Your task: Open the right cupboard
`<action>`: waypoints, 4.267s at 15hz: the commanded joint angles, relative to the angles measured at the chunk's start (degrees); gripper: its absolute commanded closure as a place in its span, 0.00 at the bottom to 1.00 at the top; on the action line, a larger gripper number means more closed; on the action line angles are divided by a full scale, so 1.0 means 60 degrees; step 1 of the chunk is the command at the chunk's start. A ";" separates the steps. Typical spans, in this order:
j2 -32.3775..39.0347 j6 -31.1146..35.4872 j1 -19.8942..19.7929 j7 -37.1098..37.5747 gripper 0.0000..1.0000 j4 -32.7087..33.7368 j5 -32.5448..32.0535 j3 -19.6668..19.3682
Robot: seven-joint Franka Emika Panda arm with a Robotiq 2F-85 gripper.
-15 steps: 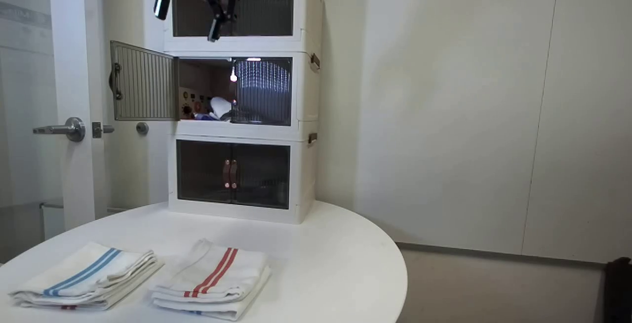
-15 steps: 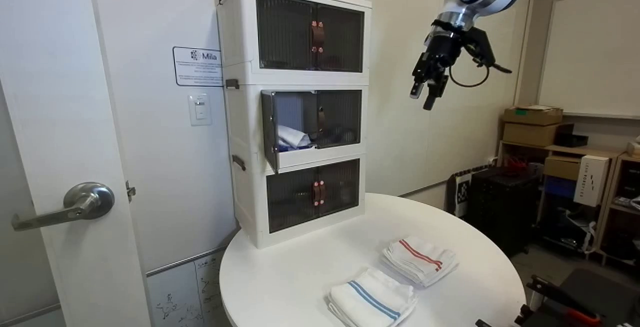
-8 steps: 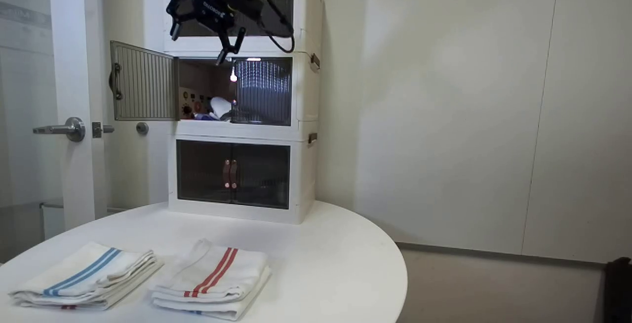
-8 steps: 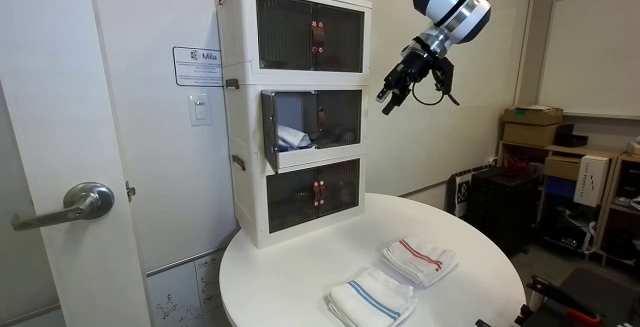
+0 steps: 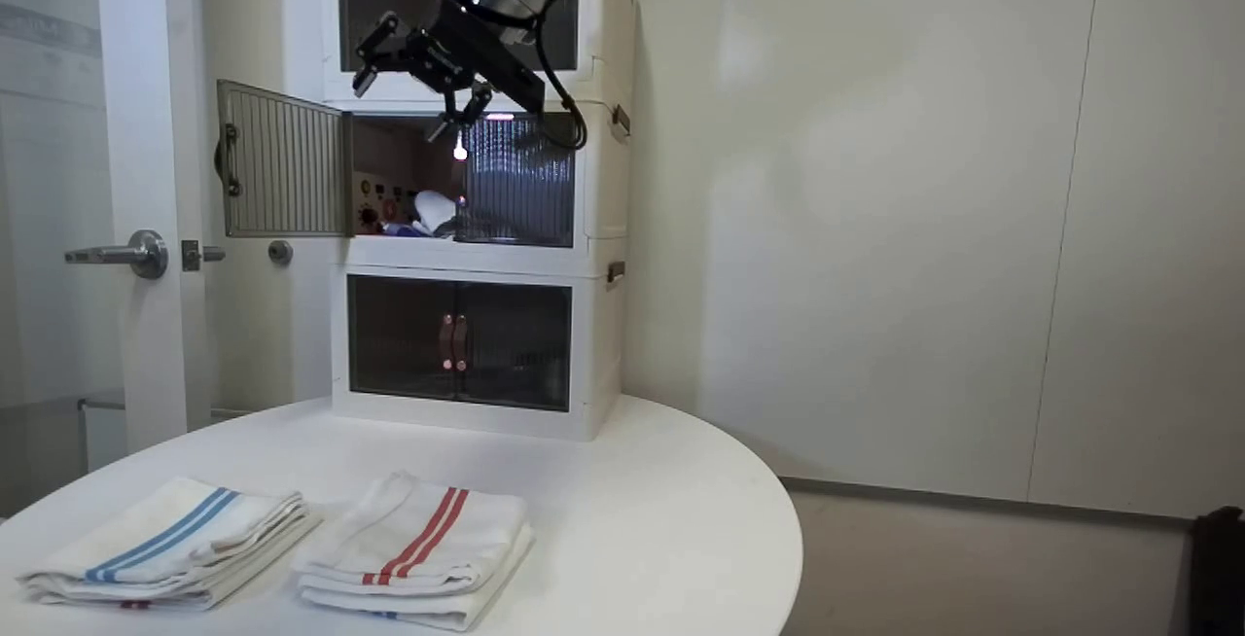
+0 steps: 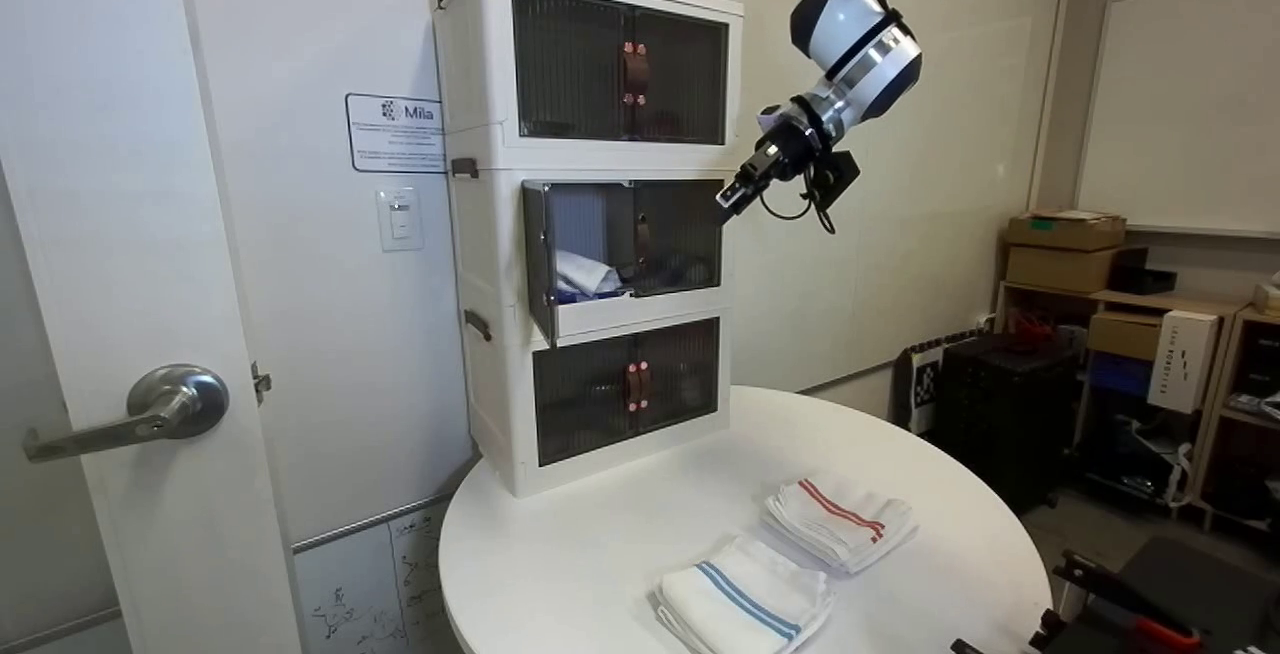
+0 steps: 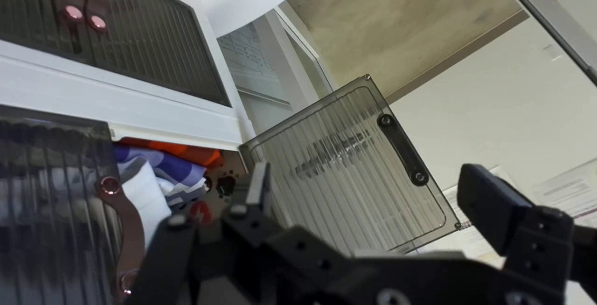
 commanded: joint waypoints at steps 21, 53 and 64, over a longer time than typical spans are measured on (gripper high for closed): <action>0.2393 0.4816 0.0032 0.0006 0.00 0.1800 0.2372 0.1585; 0.2222 0.1423 -0.0526 -0.0464 0.00 0.1477 0.2277 0.1833; 0.2065 0.2674 -0.0533 -0.0377 0.00 0.1343 0.2260 0.1530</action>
